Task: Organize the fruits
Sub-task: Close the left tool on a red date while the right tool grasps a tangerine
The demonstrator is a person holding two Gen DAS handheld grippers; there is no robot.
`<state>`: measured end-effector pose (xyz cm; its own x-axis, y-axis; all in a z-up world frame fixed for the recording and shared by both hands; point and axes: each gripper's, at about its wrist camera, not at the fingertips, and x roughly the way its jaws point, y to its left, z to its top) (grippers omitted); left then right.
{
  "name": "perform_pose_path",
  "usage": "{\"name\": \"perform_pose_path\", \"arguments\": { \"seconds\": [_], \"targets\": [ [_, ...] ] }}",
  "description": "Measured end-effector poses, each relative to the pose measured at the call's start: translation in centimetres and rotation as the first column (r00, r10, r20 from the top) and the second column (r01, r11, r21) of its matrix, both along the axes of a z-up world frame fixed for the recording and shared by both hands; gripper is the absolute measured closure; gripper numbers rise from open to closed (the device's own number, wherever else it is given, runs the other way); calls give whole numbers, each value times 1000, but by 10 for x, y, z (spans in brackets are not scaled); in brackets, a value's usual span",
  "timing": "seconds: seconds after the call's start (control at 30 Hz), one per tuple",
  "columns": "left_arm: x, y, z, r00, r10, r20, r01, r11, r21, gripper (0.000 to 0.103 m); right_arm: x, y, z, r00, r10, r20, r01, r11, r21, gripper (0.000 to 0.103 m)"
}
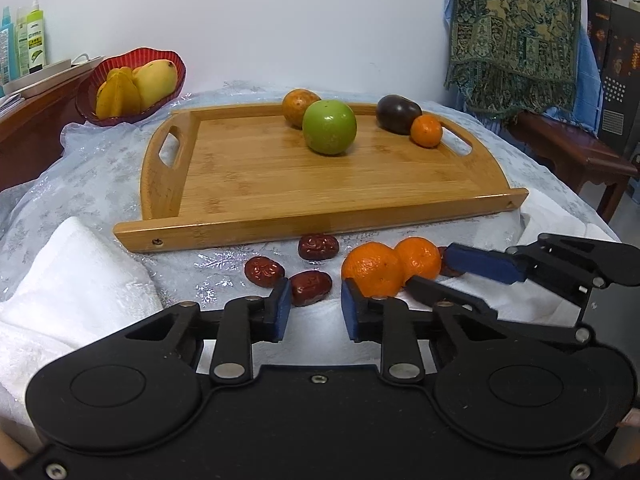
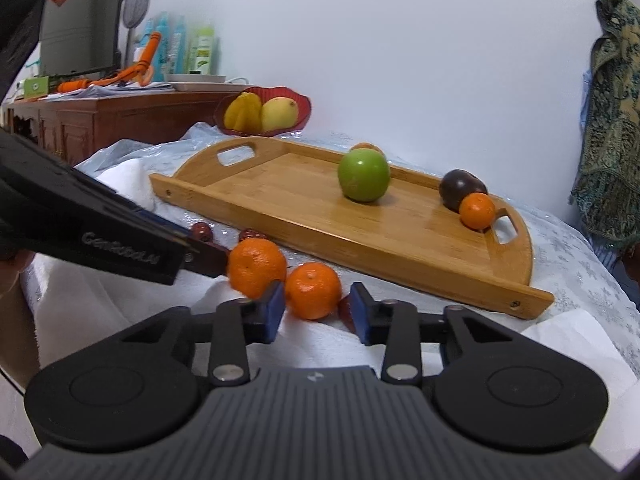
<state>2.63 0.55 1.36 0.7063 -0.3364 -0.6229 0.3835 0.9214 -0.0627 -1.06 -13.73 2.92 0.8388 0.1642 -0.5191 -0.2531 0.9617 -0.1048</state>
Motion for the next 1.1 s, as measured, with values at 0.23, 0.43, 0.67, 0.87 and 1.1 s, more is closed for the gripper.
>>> {"name": "perform_pose_path", "arguments": {
  "seconds": [0.23,0.43,0.67,0.87,1.1],
  "targets": [
    [6,-1,-2,1000,13,-4,-13,1000,-4,79,2,5,-1,1000,8,12,-7,1000,-30,62],
    [10,-2,-6,1000,22,-4,-22,1000,9,78,3,5,-2,1000,-11,27,13,998,-60,63],
    [9,-5,-11,1000,20,-1,-20,999,29,79,4,6,-2,1000,-3,30,6,997,-72,63],
    [14,-1,-13,999,37,-10,-37,999,12,79,10,7,-3,1000,10,26,-8,998,-57,62],
    [17,-1,-15,999,51,-4,-51,999,15,79,17,6,-2,1000,5,24,-4,999,-33,56]
  ]
}}
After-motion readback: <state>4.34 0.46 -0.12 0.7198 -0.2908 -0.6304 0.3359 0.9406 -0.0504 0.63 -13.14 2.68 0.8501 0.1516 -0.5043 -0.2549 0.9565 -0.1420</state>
